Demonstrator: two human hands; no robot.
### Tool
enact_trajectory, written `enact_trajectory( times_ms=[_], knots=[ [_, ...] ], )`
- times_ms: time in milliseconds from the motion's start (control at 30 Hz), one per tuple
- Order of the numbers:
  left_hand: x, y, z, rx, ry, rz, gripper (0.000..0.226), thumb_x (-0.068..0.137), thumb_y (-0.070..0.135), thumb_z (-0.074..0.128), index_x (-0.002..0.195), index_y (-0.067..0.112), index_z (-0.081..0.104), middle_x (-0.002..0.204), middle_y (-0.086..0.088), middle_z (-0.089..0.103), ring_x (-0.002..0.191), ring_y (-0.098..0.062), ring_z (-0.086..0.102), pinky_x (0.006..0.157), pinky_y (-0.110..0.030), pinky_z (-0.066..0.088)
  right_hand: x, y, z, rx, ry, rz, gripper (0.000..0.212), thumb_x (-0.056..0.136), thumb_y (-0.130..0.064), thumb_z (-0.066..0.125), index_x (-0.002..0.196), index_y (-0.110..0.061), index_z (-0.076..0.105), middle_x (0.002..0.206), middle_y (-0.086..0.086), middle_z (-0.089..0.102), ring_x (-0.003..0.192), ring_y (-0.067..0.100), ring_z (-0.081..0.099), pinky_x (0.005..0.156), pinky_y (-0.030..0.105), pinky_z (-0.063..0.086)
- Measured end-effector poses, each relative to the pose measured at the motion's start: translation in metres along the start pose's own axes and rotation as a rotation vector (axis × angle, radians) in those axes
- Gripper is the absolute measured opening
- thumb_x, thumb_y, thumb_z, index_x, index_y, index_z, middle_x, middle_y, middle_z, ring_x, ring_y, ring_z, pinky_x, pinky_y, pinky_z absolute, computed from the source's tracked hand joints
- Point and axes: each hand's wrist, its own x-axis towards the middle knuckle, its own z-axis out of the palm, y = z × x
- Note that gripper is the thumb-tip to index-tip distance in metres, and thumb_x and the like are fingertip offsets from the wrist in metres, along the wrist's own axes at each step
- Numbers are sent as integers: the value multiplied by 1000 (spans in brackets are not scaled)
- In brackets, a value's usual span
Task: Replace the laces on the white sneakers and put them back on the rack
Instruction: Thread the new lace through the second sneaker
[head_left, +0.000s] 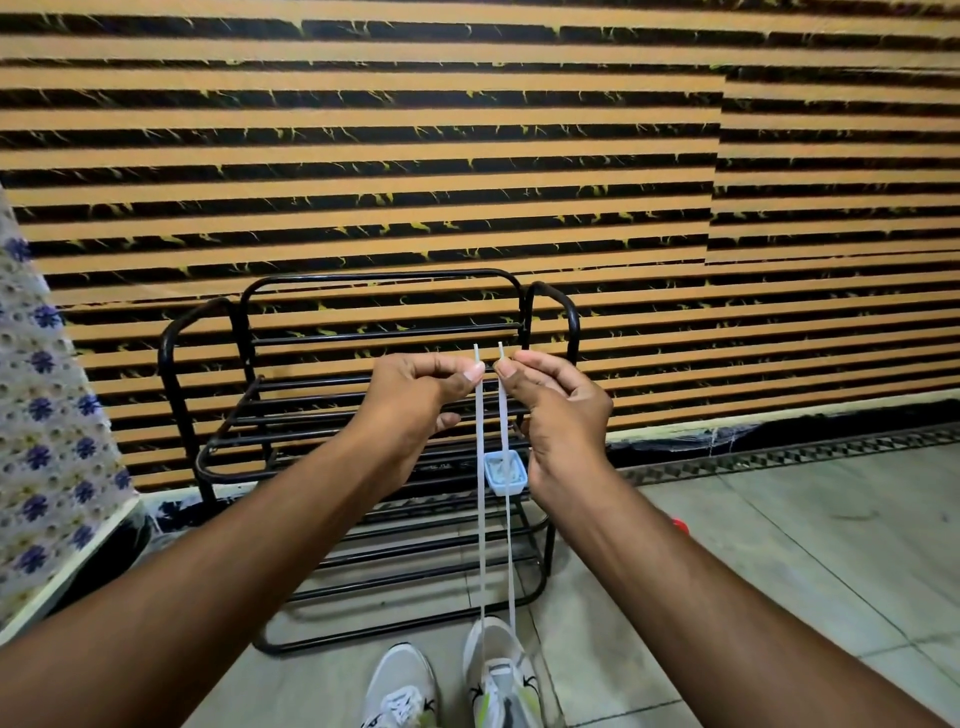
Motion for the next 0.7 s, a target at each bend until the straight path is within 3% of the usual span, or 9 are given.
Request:
enact_trajectory(
  times_ms=[267,500,600,700],
  knots=[
    [-3,1,-2,27,-1,14,5,92,12,74,92,11,79,106,-1,78,108,-16,69,81,-35,54,3,3,-2,-2,-4,-22,24,77,-4,84,99,-10,74,89,4,79,90,17,77,92,47,59],
    [-6,-4,-5,-52,-16,-2,5,95,10,70,95,7,75,104,-8,78,100,-18,75,92,-38,58,7,8,-9,-42,7,-69,21,80,-1,81,98,-8,74,89,7,79,90,19,77,90,45,61],
    [-7,-12,-5,-135,-22,-28,6,101,7,61,101,5,66,102,-17,74,95,-30,77,87,-44,62,13,15,-20,-38,-10,-56,16,85,1,76,99,-4,70,90,12,78,86,25,77,83,45,62],
    [-9,-29,-8,-91,-9,-57,5,103,9,58,105,5,62,93,-14,73,77,-25,74,71,-38,61,20,29,-34,-118,-25,-81,11,89,2,72,99,0,68,88,19,74,77,29,77,67,38,61]
  ],
)
